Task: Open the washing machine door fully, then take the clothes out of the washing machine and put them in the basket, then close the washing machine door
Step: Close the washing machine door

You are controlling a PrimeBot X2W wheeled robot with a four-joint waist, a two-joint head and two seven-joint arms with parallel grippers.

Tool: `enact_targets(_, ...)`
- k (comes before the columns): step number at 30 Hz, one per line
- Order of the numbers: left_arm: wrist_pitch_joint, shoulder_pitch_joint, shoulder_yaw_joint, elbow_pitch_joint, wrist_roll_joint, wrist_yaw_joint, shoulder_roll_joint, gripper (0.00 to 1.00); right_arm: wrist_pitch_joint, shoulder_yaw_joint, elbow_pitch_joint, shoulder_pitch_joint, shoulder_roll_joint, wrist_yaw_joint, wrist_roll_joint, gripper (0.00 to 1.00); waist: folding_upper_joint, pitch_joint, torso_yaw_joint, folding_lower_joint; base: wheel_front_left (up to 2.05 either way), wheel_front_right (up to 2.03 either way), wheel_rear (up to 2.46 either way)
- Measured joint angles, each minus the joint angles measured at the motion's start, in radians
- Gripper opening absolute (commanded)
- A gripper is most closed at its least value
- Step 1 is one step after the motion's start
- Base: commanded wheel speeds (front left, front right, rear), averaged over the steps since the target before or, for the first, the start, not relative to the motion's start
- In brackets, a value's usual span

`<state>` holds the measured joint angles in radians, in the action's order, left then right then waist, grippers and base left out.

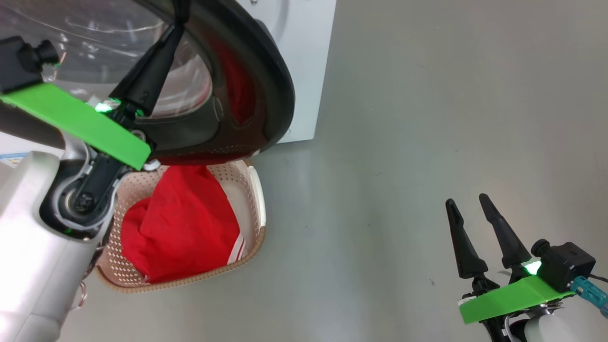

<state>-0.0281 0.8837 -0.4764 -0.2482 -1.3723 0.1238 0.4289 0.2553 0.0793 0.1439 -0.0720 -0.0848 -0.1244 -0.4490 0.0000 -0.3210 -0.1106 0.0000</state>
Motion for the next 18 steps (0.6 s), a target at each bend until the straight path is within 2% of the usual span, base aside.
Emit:
enact_targets(9,0.084,-0.011,-0.054,-0.019,-0.035,0.000,0.025,0.00,0.000,-0.010,0.005,0.003,-0.002,0.000,0.000,1.00,0.0000,0.024,0.004,0.0000,0.00,0.00,0.00)
enact_targets(18,0.226,-0.209,-0.099,-0.020,-0.073,0.000,0.040,0.00,0.000,-0.029,0.006,0.048,-0.031,0.000,0.002,1.00,0.0000,0.072,0.054,0.0000,0.00,0.00,0.00)
